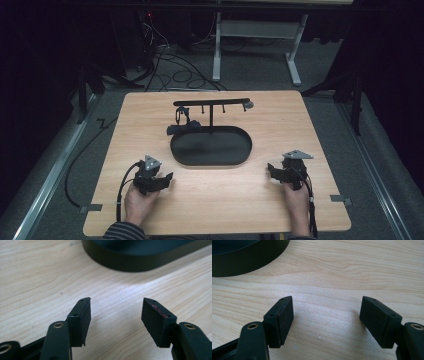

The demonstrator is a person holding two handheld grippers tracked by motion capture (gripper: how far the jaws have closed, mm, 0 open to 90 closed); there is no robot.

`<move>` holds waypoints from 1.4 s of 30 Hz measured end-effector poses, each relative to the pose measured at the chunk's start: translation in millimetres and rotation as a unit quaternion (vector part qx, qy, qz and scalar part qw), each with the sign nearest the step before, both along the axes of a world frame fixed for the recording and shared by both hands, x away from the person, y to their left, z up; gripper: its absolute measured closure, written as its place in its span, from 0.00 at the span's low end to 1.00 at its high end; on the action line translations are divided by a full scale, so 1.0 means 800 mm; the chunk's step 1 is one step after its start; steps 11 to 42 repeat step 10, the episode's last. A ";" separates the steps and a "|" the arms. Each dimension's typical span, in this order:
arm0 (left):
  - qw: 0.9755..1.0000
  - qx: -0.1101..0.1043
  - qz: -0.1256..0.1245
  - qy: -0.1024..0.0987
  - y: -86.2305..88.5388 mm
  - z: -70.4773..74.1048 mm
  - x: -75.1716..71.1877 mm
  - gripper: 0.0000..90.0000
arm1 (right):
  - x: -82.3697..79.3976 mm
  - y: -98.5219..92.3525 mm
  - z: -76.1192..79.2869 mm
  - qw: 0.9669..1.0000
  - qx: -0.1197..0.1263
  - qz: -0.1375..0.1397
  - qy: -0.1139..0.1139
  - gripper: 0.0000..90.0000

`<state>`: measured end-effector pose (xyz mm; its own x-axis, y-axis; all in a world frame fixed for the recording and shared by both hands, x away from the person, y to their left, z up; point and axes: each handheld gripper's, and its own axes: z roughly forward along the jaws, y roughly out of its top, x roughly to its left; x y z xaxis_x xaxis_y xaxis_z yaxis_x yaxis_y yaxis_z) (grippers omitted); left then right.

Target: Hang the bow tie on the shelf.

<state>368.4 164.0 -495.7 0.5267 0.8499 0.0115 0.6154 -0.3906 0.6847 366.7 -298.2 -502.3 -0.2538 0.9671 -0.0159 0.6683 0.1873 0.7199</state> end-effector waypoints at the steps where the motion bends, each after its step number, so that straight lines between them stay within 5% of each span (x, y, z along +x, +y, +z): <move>1: 1.000 -0.002 -0.001 -0.008 0.000 -0.004 -0.001 0.44 | 0.000 0.000 0.000 1.000 0.001 0.000 0.000 0.31; 5: 0.999 -0.034 0.008 -0.031 0.005 -0.014 -0.007 0.39 | 0.000 0.000 0.000 1.000 0.000 -0.001 0.000 0.31; 42: 0.999 -0.035 0.011 -0.032 0.006 -0.015 -0.010 0.38 | 0.000 0.000 0.000 1.000 0.001 -0.001 0.000 0.31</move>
